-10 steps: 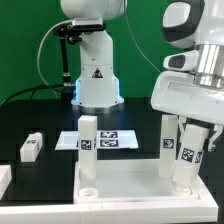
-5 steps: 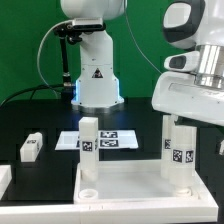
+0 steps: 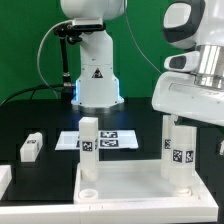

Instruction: Assemble desk

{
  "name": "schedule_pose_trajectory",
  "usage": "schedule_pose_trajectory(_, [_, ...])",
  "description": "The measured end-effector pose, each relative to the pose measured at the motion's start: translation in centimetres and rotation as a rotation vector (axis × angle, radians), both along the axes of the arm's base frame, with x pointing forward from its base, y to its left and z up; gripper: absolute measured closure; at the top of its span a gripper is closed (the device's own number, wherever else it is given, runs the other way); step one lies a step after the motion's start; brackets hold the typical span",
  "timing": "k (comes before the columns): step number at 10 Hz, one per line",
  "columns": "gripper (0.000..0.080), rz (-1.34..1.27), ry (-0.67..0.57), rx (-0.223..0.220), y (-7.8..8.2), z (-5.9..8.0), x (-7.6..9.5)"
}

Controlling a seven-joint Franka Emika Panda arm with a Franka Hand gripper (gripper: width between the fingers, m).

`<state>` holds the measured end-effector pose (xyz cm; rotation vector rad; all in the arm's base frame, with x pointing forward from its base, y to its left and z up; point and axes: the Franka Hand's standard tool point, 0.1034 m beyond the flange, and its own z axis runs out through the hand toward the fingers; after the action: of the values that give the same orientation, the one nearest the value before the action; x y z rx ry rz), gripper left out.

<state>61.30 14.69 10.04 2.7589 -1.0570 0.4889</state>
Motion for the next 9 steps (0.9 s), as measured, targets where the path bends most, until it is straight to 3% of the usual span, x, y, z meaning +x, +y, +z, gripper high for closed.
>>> schedule_pose_trajectory(2, [0.0151, 0.018, 0.001, 0.07, -1.0, 2.2, 1.0])
schedule_pose_trajectory(4, [0.0151, 0.008, -0.011, 0.123, -3.5, 4.5, 3.2])
schedule_pose_trajectory(7, [0.0151, -0.031, 0.053, 0.19, -6.2, 4.6, 3.7])
schedule_pose_trajectory(9, [0.0151, -0.034, 0.056, 0.217, -6.8, 4.6, 3.9])
